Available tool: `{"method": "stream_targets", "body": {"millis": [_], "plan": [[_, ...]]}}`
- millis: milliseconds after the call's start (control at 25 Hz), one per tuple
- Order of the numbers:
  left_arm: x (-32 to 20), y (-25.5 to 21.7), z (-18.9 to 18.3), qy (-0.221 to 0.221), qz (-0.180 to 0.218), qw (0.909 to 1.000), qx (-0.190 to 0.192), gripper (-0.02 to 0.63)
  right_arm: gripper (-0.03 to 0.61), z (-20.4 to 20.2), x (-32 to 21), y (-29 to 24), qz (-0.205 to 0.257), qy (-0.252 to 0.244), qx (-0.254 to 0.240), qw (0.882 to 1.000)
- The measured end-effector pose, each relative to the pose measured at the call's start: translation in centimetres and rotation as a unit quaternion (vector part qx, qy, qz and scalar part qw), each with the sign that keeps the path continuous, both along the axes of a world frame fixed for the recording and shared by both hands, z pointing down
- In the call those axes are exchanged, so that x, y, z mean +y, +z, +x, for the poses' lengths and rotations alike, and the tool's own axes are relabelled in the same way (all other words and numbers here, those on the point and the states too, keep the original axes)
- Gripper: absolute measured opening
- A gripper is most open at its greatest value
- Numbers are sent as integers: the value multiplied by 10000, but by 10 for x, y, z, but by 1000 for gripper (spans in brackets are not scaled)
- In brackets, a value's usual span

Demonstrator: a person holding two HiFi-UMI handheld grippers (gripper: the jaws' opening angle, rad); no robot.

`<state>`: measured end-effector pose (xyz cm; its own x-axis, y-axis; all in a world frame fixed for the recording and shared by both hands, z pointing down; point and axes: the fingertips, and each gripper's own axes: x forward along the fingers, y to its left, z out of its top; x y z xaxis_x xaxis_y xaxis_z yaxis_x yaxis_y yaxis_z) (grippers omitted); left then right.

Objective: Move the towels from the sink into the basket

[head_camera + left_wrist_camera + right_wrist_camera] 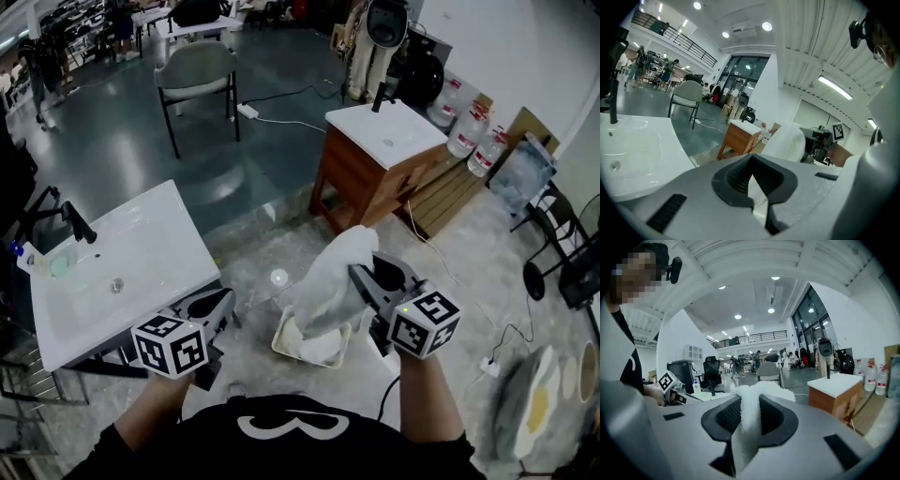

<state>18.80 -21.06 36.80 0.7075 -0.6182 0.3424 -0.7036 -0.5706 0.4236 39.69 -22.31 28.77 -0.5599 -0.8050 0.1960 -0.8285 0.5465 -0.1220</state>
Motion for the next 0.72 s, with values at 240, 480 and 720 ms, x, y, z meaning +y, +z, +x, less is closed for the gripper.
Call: {"method": "stream_targets", "body": {"millis": [240,480,720], "plan": [[-2,35,59,351,-383,9986,-129,5,83,65,8,99,-807,379,177,9959],[-11,84,110,516,-741,9958,-172,5,83,103,4,218,-1535,498,357,9863],[-11,132,123,433,-1065,9929,-315,5,84,97,0,330,-2224,102,993,9698]]}}
